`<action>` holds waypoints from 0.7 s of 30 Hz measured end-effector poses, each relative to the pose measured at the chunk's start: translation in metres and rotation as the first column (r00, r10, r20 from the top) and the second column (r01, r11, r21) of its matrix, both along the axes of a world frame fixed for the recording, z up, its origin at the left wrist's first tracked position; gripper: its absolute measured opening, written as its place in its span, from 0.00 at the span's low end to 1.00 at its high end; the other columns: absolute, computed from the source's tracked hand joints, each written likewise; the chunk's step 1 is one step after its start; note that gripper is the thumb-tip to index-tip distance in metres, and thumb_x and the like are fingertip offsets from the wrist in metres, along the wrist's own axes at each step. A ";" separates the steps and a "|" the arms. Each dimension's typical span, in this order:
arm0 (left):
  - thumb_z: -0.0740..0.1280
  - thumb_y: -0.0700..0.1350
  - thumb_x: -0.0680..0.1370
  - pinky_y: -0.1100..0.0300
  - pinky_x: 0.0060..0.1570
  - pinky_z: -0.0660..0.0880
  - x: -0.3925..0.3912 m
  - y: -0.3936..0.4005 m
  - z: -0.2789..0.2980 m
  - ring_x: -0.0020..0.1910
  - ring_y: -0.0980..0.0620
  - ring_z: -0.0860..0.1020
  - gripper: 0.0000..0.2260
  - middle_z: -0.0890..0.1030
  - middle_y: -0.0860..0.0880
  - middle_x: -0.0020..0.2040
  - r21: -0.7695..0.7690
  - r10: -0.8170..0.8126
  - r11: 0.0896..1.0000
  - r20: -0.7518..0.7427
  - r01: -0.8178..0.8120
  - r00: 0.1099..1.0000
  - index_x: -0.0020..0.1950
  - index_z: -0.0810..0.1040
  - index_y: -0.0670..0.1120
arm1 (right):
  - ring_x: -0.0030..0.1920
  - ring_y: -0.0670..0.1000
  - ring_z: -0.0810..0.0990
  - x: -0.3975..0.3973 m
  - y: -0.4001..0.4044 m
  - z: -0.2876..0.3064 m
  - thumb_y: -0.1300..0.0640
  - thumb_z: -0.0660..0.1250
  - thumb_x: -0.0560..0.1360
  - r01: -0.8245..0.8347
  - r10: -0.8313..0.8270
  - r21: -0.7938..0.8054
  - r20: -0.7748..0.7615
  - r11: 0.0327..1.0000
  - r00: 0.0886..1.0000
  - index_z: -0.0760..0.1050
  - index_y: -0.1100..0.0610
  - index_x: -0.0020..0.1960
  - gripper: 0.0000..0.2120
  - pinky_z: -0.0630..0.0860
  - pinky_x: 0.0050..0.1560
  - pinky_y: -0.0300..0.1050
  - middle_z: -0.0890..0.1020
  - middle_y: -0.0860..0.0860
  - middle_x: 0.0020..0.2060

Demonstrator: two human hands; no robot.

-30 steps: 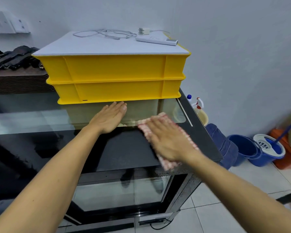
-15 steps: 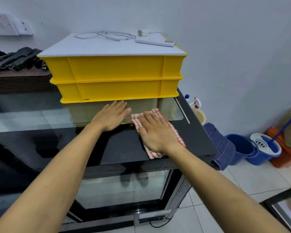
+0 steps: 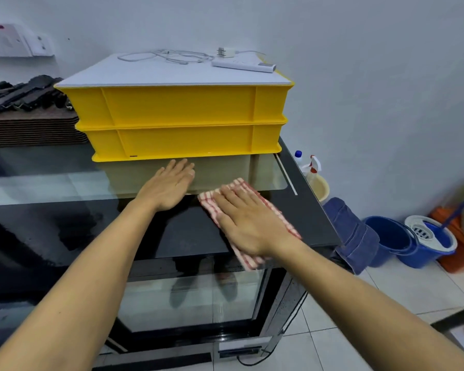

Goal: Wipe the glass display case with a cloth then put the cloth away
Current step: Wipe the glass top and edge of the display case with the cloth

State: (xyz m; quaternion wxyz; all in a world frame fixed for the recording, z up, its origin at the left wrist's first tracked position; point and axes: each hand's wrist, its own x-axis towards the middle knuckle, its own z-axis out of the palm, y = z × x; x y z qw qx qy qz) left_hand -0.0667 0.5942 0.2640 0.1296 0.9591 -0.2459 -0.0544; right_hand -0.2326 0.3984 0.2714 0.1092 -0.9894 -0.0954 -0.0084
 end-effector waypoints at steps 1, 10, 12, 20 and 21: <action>0.40 0.58 0.87 0.52 0.82 0.41 0.000 0.000 0.000 0.84 0.54 0.41 0.27 0.43 0.55 0.85 0.003 0.001 1.000 0.004 -0.001 1.000 0.86 0.47 0.54 | 0.84 0.48 0.40 -0.010 -0.017 0.001 0.43 0.42 0.88 -0.014 0.014 -0.014 0.001 1.000 1.000 0.45 0.49 0.85 0.28 0.35 0.82 0.47 0.44 0.46 0.84; 0.42 0.59 0.88 0.51 0.82 0.41 -0.001 0.000 0.000 0.84 0.53 0.42 0.27 0.44 0.54 0.86 0.029 -0.014 0.999 0.020 0.014 1.000 0.86 0.47 0.53 | 0.84 0.55 0.46 0.071 -0.069 0.004 0.43 0.38 0.86 0.311 -0.312 -0.046 -0.020 0.949 0.950 0.47 0.53 0.86 0.30 0.43 0.83 0.57 0.49 0.54 0.85; 0.42 0.58 0.88 0.51 0.82 0.41 -0.001 0.000 0.000 0.84 0.53 0.43 0.26 0.44 0.55 0.86 0.018 -0.005 1.000 0.011 0.004 1.000 0.86 0.47 0.53 | 0.84 0.55 0.47 0.069 -0.015 0.000 0.42 0.35 0.85 0.182 -0.182 -0.045 0.001 0.982 0.983 0.47 0.53 0.86 0.32 0.44 0.83 0.59 0.50 0.55 0.85; 0.40 0.60 0.87 0.52 0.82 0.41 -0.002 0.003 0.000 0.84 0.54 0.42 0.28 0.44 0.54 0.86 0.011 -0.017 1.000 -0.005 0.017 1.000 0.86 0.47 0.53 | 0.83 0.46 0.38 -0.020 -0.071 -0.003 0.39 0.38 0.87 0.077 -0.077 -0.059 -0.005 0.995 0.997 0.42 0.44 0.85 0.28 0.36 0.83 0.49 0.42 0.44 0.84; 0.40 0.60 0.87 0.52 0.82 0.40 -0.002 0.003 0.000 0.84 0.54 0.42 0.28 0.44 0.54 0.86 0.014 -0.017 1.000 -0.008 0.017 1.000 0.86 0.47 0.52 | 0.83 0.46 0.38 -0.015 -0.092 -0.001 0.38 0.36 0.86 0.123 -0.125 -0.077 -0.022 0.989 0.992 0.41 0.44 0.85 0.29 0.37 0.83 0.50 0.42 0.46 0.84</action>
